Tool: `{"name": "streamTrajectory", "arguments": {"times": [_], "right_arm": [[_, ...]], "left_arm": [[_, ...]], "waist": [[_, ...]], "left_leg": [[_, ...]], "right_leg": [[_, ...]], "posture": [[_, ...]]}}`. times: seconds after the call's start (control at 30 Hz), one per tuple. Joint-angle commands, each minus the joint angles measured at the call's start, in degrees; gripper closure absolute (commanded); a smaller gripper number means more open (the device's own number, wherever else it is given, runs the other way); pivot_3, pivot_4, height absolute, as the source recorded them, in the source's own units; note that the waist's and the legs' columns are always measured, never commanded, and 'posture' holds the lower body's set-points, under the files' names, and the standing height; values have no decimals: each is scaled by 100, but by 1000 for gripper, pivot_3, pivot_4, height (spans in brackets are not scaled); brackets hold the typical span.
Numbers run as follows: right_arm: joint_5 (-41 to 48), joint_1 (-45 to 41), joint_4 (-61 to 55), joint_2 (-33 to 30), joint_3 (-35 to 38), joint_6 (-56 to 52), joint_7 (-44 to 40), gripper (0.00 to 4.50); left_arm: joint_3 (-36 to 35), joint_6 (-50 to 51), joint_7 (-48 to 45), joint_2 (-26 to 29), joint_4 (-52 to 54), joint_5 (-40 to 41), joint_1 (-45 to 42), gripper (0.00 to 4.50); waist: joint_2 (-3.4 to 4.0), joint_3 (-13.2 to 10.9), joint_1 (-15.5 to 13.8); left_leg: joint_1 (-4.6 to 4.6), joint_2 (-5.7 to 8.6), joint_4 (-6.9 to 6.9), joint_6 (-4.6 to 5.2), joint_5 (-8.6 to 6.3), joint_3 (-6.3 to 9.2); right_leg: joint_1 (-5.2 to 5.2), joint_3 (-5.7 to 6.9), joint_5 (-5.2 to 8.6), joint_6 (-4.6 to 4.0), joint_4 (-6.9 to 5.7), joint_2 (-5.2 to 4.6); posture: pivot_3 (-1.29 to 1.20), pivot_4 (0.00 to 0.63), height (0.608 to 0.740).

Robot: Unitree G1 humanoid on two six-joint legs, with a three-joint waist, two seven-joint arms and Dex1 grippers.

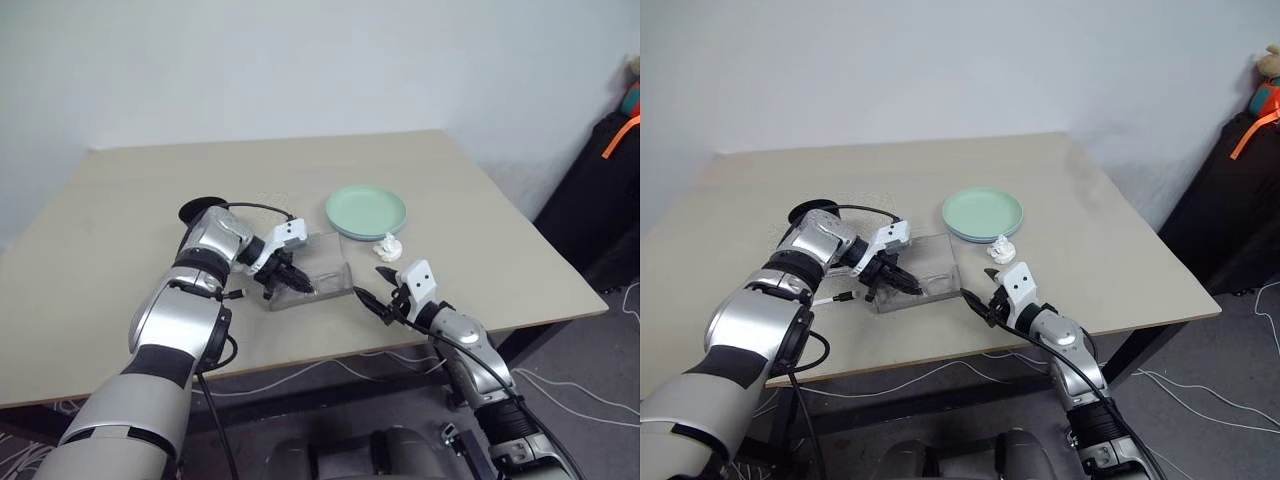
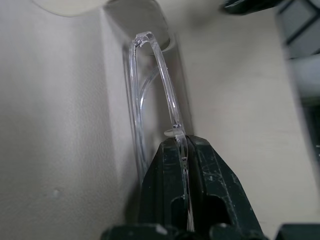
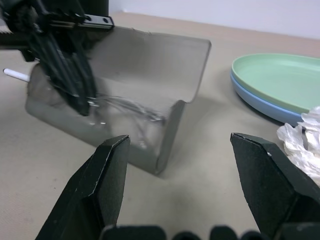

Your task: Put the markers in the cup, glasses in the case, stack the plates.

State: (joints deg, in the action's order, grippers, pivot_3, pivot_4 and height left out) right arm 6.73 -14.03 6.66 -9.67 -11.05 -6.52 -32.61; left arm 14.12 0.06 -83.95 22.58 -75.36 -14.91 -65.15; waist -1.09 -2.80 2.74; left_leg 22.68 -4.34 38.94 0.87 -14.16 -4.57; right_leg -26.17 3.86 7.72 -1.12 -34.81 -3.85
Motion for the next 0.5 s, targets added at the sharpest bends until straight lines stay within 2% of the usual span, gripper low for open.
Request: {"name": "streamTrajectory", "arguments": {"times": [0.03, 0.07, 0.23, 0.4, 0.5], "right_arm": [[14, -163, -92, 19, 24, 66, -10, 1012], [13, -163, -93, 19, 22, 66, -11, 1012], [9, -167, -83, 23, 14, 66, -13, 1012], [9, -174, -63, 27, 0, 71, -24, 1012], [7, -199, -25, 32, -7, 88, -31, 1012]], "left_arm": [[-58, -173, 211, -45, 45, 15, -4, 4018], [-71, -204, 229, -51, 42, 32, -9, 3837], [-204, -293, 494, -95, 42, 154, -90, 2196], [-467, -225, 864, -126, 29, 295, -253, 2196], [-528, -538, 1729, -99, 30, 209, -315, 2196]], "waist": [[0, 0, -1], [0, 0, -2], [-1, -1, -2], [-2, -1, -1], [-2, -1, -1]], "left_leg": [[0, 0, 0, 0, 0, 0], [0, 0, 0, -1, 0, 1], [7, 3, 0, 3, 2, 1], [7, 4, 0, 6, 3, 2], [5, 4, 0, 4, 3, 4]], "right_leg": [[0, 0, 0, 0, 0, 0], [0, 1, 0, 0, 0, 0], [-2, 1, 0, 0, 3, -1], [-3, 1, 0, 0, 2, -1], [-2, 2, 0, 0, 0, -1]], "posture": [[0, 0, 740], [0, 0, 740], [0, 0, 740], [0, 0, 740], [0, 0, 740]]}}
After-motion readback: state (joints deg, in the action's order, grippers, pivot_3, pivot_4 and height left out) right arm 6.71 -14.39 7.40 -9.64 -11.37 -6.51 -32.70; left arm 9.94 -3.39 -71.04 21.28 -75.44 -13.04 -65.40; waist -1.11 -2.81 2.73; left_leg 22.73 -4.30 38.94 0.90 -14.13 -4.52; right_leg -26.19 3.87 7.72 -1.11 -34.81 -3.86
